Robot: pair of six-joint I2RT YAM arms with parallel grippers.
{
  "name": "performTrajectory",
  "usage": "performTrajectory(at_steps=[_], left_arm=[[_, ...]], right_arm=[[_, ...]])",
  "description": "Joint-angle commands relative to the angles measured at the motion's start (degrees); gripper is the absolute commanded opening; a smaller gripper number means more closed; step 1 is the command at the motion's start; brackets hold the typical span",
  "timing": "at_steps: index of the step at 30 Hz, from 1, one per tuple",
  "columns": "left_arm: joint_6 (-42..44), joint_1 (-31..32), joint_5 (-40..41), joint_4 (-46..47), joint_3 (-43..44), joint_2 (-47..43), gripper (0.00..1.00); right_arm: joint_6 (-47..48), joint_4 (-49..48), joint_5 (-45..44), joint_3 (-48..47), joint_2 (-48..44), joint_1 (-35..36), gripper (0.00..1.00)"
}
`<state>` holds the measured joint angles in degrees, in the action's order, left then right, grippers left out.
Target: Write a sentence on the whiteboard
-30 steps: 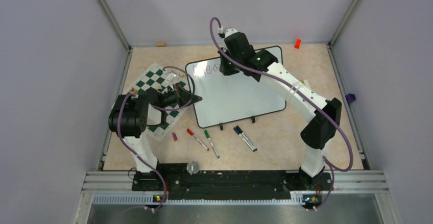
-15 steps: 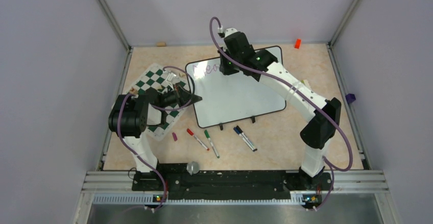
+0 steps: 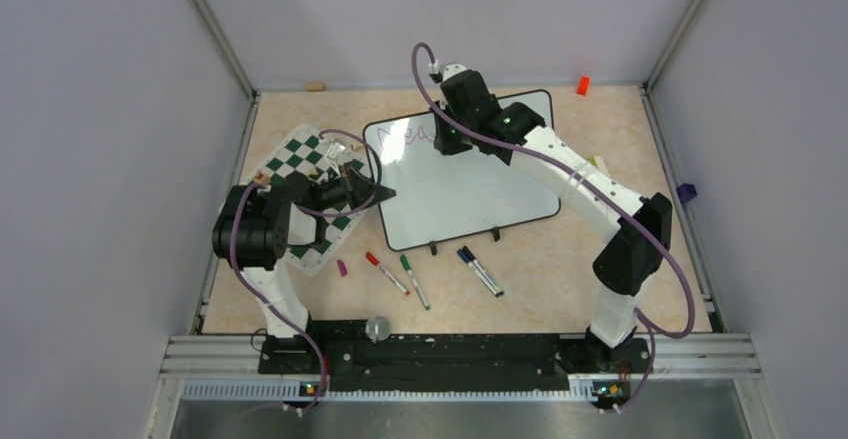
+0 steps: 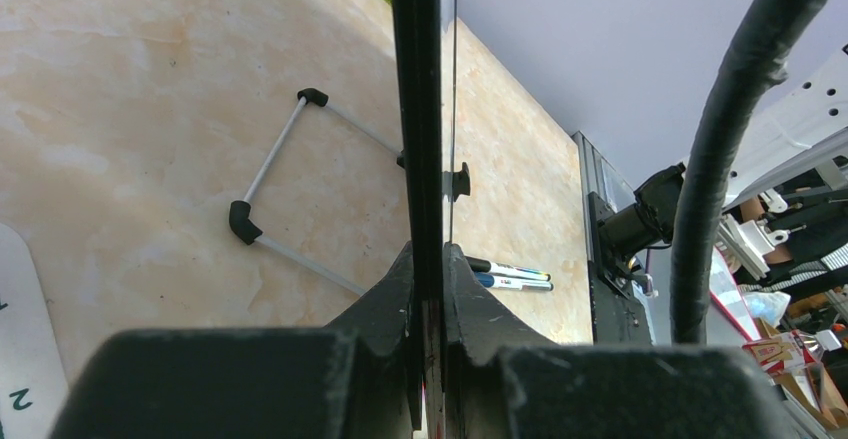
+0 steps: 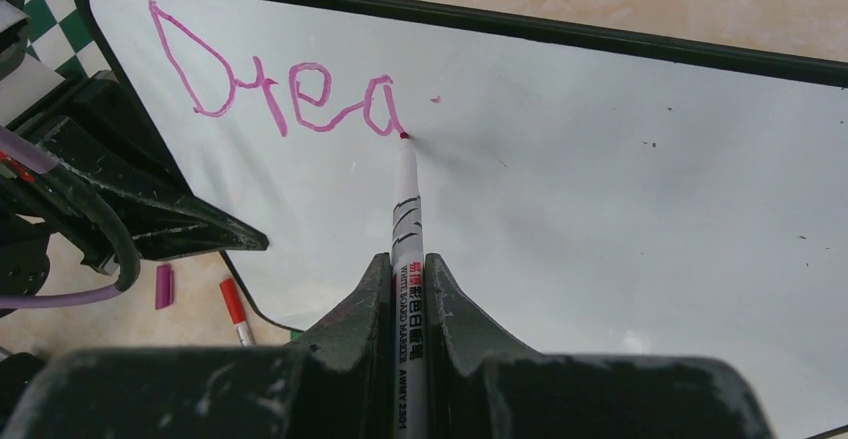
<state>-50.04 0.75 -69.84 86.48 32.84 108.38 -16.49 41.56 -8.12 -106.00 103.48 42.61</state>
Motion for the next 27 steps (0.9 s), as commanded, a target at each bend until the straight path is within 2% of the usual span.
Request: performTrajectory(at_steps=[1, 10, 27], left_arm=[[3.75, 0.08, -3.30, 6.34, 0.27, 0.39, 0.00], [3.71, 0.10, -3.33, 6.29, 0.37, 0.49, 0.00], [3.86, 0.04, -3.46, 6.34, 0.21, 0.23, 0.00]], right_arm=[[0.94, -0.34, -3.13, 0.97, -2.03, -0.51, 0.00], [1.38, -4.42, -1.38, 2.03, -6.65, -1.11, 0.00], [1.55, -4.38, -0.29, -2.75, -2.70, -1.90, 0.00]])
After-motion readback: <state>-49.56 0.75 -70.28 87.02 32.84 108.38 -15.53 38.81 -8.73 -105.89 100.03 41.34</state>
